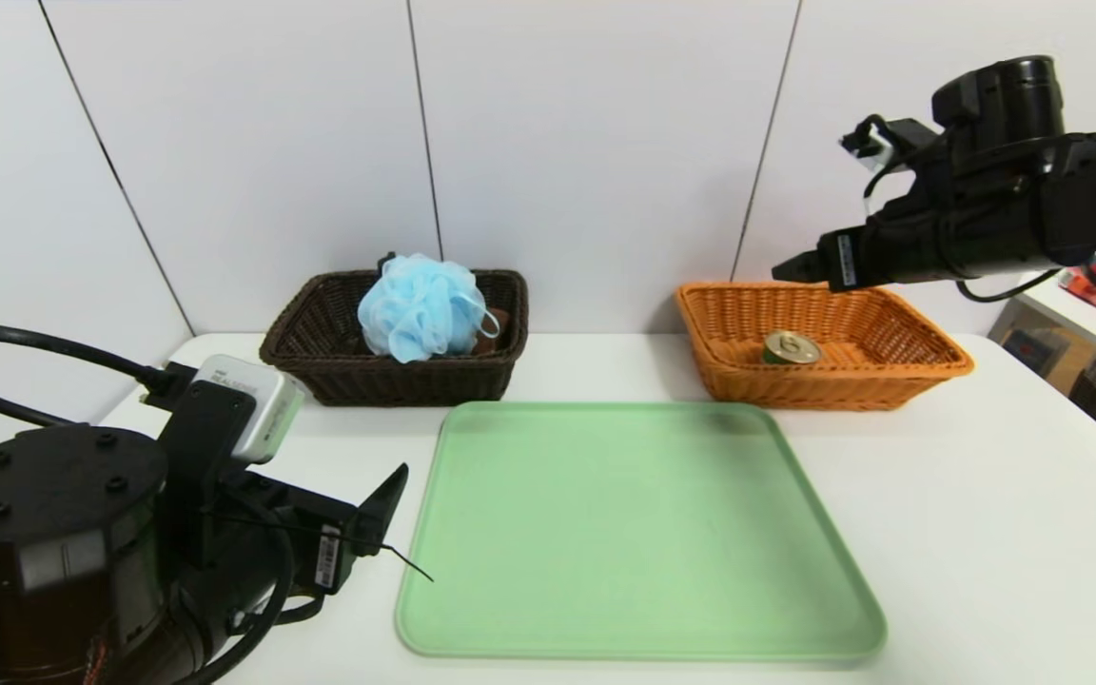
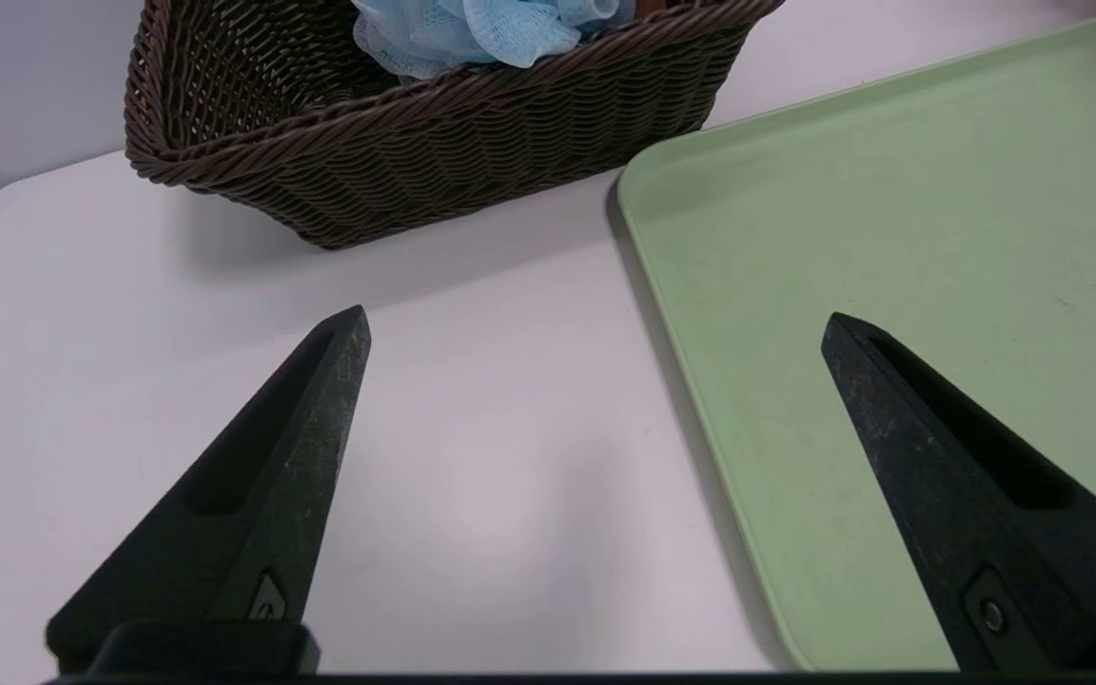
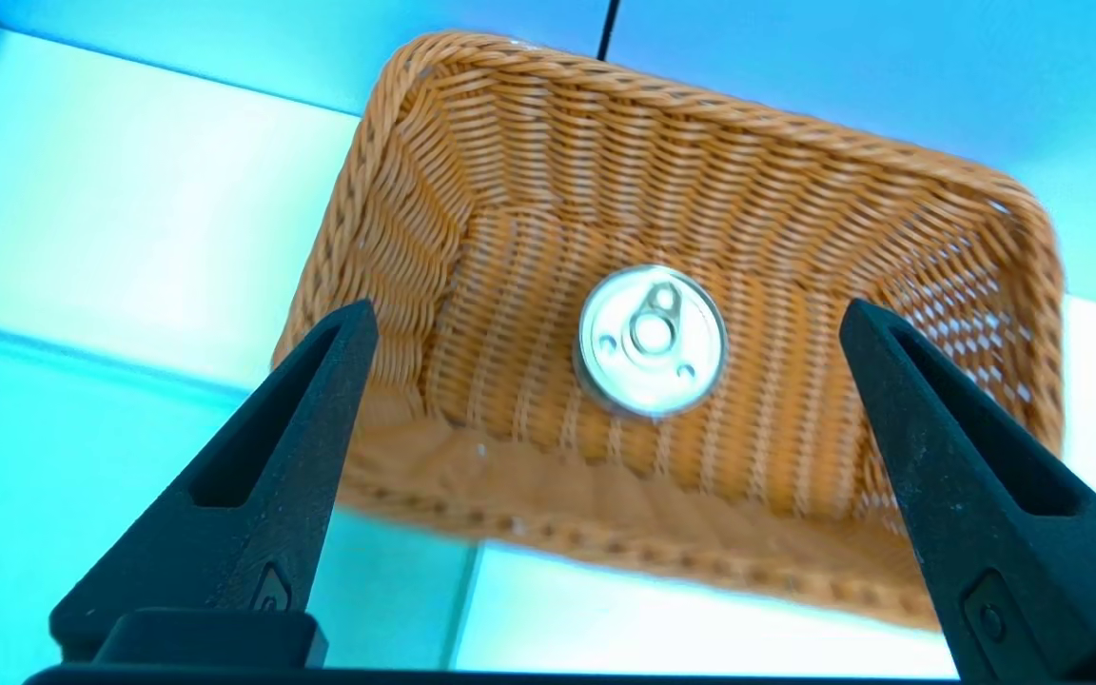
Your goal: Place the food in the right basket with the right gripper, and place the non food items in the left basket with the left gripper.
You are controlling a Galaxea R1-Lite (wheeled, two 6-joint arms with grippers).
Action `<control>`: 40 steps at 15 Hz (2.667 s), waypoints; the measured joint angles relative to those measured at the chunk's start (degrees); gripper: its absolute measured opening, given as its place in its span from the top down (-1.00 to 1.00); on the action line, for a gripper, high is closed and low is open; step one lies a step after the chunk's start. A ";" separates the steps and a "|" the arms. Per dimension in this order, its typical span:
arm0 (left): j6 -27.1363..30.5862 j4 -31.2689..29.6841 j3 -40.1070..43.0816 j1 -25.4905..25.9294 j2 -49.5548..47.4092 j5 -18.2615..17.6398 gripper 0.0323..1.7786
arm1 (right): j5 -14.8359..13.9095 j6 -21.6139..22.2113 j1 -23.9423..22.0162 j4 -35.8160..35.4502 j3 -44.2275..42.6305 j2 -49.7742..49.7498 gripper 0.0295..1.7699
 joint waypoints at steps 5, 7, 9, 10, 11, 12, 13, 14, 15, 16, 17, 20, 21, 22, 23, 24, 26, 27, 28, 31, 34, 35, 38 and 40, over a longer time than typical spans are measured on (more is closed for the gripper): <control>0.04 -2.04 -0.87 0.20 0.45 0.27 -0.90 | -0.43 0.39 0.11 -0.48 12.82 -12.11 -0.91; 0.09 -3.11 -0.87 0.83 0.55 1.02 -0.90 | -0.59 0.44 0.39 -1.05 19.41 -17.01 -0.91; 0.12 -3.79 -0.87 1.79 0.55 1.96 -0.90 | -1.94 0.50 0.52 -4.08 26.55 -21.55 -0.91; 0.23 -4.32 -0.87 2.36 0.52 2.04 -0.90 | -2.95 0.52 0.65 -6.07 30.33 -23.93 -0.91; 0.26 -4.79 -0.78 2.73 0.50 2.29 -0.90 | -3.84 0.52 0.76 -7.83 33.50 -26.11 -0.91; 0.26 -4.92 -0.61 2.93 0.44 2.73 -0.90 | -4.58 0.55 0.87 -8.78 36.34 -28.32 -0.91; 0.26 -4.99 -0.55 3.39 0.34 3.30 -0.90 | -5.05 0.52 0.96 -9.11 38.42 -30.22 -0.91; 0.30 -5.18 -0.55 4.05 0.23 3.61 -0.90 | -5.91 0.60 0.98 -9.26 40.08 -31.89 -0.91; 0.52 -5.51 -0.37 4.52 0.09 3.77 -0.90 | -7.20 0.63 1.00 -9.44 41.35 -33.28 -0.91; 0.95 -5.90 -0.17 5.18 -0.09 3.89 -0.90 | -8.23 0.85 1.02 -9.48 42.29 -34.54 -0.91; 1.49 -6.64 0.00 6.14 -0.33 3.94 -0.90 | -9.00 1.65 1.02 -9.46 42.78 -35.54 -0.91; 2.22 -7.38 0.94 9.68 -1.76 3.80 -0.90 | -11.62 2.80 1.66 -9.48 44.85 -38.24 -0.91; 2.28 -7.39 1.27 11.34 -2.41 3.69 -0.90 | -12.30 2.78 1.79 -9.57 45.57 -39.06 -0.91; 2.30 -7.35 1.68 12.87 -3.28 3.61 -0.90 | -12.63 2.80 1.63 -9.59 46.29 -40.00 -0.91; 2.69 -7.30 2.40 14.14 -4.38 3.58 -0.90 | -12.80 2.80 1.33 -9.59 47.01 -41.09 -0.91; 3.69 -7.33 3.50 15.49 -5.75 3.47 -0.90 | -12.87 2.80 0.83 -9.57 47.91 -42.37 -0.91; 5.21 -7.24 5.73 17.81 -8.84 3.17 -0.90 | -12.87 2.78 -0.88 -9.62 50.31 -45.73 -0.91; 5.56 -7.11 7.06 18.86 -10.78 2.71 -0.90 | -12.85 2.73 -1.65 -9.62 51.60 -47.60 -0.91; 5.97 -7.05 8.42 19.54 -12.73 2.34 -0.90 | -12.82 2.71 -2.32 -9.59 52.80 -49.84 -0.91; 7.81 -6.91 12.24 21.99 -18.96 2.01 -0.90 | -12.71 2.43 -3.80 -9.26 55.88 -56.67 -0.91; 8.09 -6.85 14.63 24.48 -25.00 1.76 -0.90 | -12.58 2.28 -5.27 -8.98 59.40 -63.79 -0.91; 8.27 -6.80 15.27 25.33 -26.93 1.13 -0.90 | -12.47 2.29 -5.71 -8.96 60.59 -65.99 -0.91; 8.37 -6.69 17.36 29.42 -32.88 -1.68 -0.90 | -12.30 2.32 -7.24 -8.96 63.16 -71.28 -0.91; 8.24 -6.44 18.69 33.63 -36.46 -2.62 -0.90 | -11.64 2.51 -8.57 -8.96 64.21 -73.79 -0.91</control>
